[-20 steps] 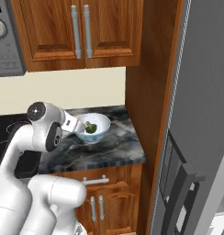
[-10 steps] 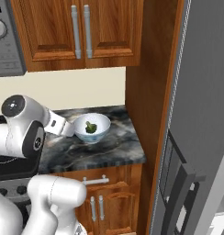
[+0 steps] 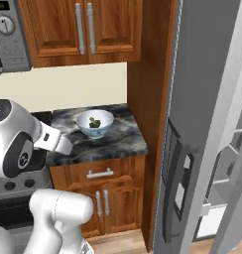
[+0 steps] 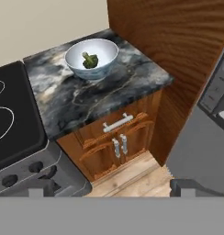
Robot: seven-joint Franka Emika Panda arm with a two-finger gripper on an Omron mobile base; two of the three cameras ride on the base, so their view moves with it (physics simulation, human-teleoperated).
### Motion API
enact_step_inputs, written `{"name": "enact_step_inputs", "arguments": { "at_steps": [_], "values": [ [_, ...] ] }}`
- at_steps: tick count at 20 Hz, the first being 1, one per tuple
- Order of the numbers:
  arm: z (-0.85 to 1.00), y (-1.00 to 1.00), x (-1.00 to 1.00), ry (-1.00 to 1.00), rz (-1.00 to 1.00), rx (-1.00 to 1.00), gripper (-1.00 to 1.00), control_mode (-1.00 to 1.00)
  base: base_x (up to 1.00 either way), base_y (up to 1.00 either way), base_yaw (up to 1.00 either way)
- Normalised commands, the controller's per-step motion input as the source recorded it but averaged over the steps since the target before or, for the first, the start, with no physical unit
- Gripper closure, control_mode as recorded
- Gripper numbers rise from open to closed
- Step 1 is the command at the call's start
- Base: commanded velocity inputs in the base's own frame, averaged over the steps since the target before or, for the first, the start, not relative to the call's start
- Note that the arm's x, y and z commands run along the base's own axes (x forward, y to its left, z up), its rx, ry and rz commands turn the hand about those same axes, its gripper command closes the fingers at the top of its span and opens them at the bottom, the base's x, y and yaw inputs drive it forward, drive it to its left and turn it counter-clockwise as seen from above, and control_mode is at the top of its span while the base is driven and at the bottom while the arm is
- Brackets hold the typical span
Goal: Take the broccoli, potato, and mushroom from the freezer and place them in the bowl on the counter.
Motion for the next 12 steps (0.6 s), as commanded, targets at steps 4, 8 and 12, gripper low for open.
{"name": "enact_step_inputs", "arguments": {
  "at_steps": [4, 8, 12],
  "values": [
    [0.0, 0.0, 0.0, 0.0, 0.0, 0.0, -1.0, 1.0, -1.0, 0.0, -0.57],
    [0.0, 0.0, 0.0, 0.0, 0.0, 0.0, -1.0, 1.0, -1.0, 0.09, -0.7],
    [0.0, 0.0, 0.0, 0.0, 0.0, 0.0, -1.0, 1.0, -0.99, 0.27, -0.78]
  ]
}}
